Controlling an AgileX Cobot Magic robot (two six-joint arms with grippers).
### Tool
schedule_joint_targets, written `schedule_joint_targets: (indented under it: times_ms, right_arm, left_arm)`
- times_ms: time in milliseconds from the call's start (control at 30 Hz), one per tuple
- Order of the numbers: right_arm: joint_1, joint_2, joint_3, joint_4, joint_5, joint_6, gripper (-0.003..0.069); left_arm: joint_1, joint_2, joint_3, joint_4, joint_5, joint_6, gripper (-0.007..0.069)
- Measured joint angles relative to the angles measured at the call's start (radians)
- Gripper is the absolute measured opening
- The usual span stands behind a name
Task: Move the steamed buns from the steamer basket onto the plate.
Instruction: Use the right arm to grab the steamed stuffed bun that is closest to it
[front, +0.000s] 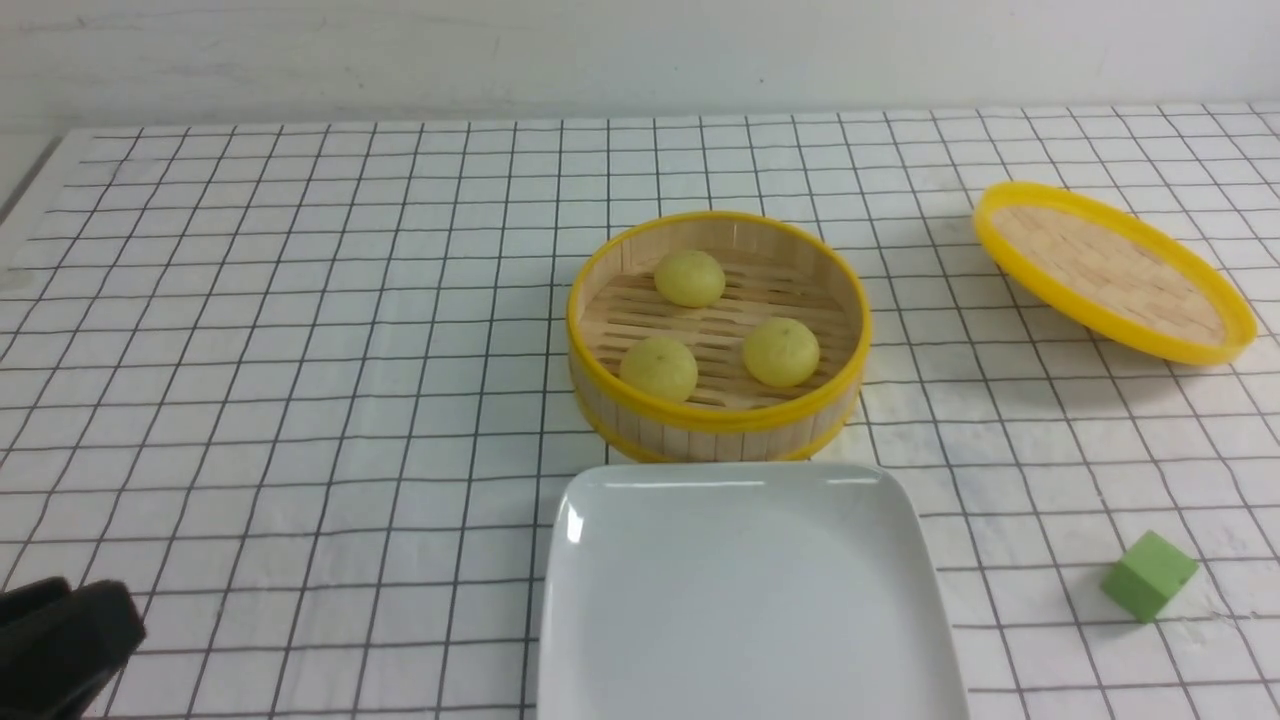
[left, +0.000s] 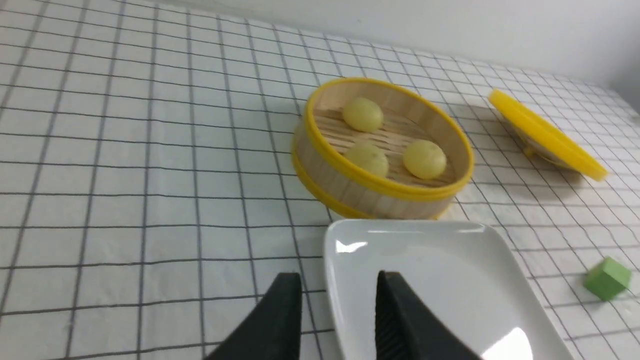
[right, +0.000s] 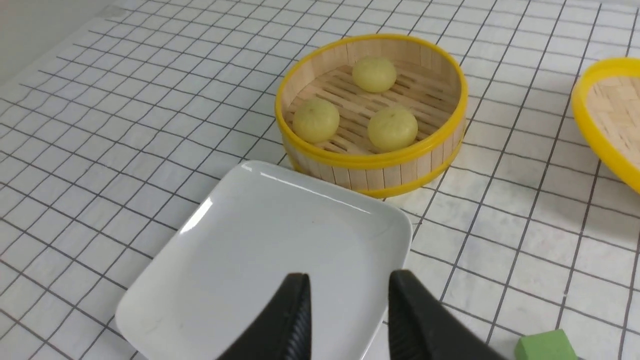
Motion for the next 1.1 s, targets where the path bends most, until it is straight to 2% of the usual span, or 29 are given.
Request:
schedule_joint_targets:
  times_ms: [233, 467, 633, 833, 1000, 1100]
  right_arm:
    - [0.000, 0.174, -0.118, 0.005, 0.014, -0.036, 0.0240]
    - [0.000, 0.361, -0.319, 0.050, 0.089, -0.063, 0.0240]
    - [0.000, 0.618, -0.544, 0.054, 0.173, -0.106, 0.0240]
    - [0.005, 0.864, -0.735, 0.056, 0.238, -0.137, 0.0240]
    - [0.094, 1.053, -0.875, 0.026, 0.238, -0.202, 0.0240]
    - [0.210, 1.174, -0.945, -0.065, 0.238, -0.233, 0.0240]
  left_arm:
    - [0.000, 0.171, -0.068, -0.039, 0.032, 0.130, 0.0244]
    - [0.000, 0.274, -0.083, -0.030, -0.054, 0.220, 0.0244]
    - [0.000, 0.332, -0.083, -0.024, -0.129, 0.308, 0.0244]
    - [0.000, 0.427, -0.083, -0.084, -0.166, 0.329, 0.0244]
    - [0.000, 0.475, -0.083, -0.164, -0.174, 0.364, 0.0242]
    - [0.000, 0.480, -0.083, -0.242, -0.204, 0.424, 0.0242]
